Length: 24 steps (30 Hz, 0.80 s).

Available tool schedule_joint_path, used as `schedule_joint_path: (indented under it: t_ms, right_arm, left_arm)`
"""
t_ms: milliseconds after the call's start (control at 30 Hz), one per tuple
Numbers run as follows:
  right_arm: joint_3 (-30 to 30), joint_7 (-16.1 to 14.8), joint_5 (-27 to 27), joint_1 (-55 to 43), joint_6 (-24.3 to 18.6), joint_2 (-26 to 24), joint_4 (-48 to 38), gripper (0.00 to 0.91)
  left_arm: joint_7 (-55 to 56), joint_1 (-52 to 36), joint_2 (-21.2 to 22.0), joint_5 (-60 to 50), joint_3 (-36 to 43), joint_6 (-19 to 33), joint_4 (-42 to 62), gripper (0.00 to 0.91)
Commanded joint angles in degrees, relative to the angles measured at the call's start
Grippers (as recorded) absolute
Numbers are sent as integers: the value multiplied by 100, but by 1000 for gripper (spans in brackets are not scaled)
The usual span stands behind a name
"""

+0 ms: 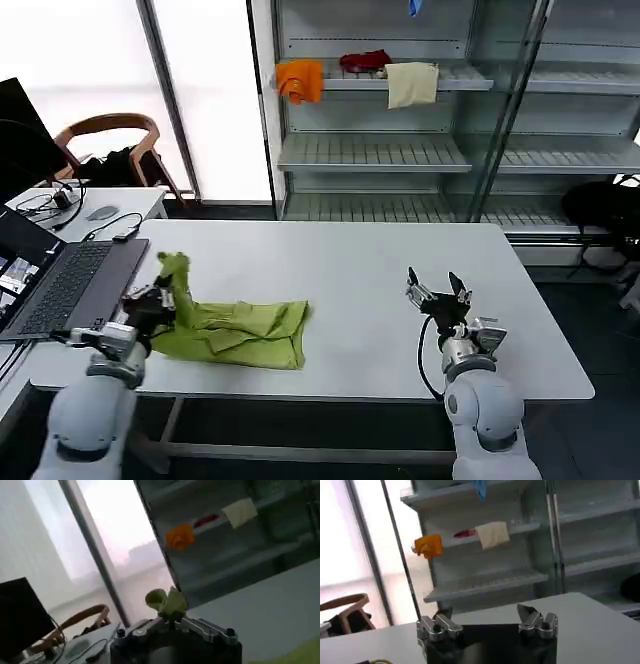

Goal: Fold and organize the clothes.

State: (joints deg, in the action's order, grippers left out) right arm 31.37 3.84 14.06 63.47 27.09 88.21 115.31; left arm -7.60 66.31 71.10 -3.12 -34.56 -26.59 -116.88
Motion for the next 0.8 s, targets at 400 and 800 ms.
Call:
schedule_joint_path:
  t_ms: [400,800]
  right_arm:
    - [-7,-65,92,28,52,0,28,907]
    - [46,-104,101,0,24,-41,-101,907]
  left_arm:
    - [672,-323,1063,-326,2299,-641,656,0]
    - [775,-322,1320,-579,2204,-589,1258,20]
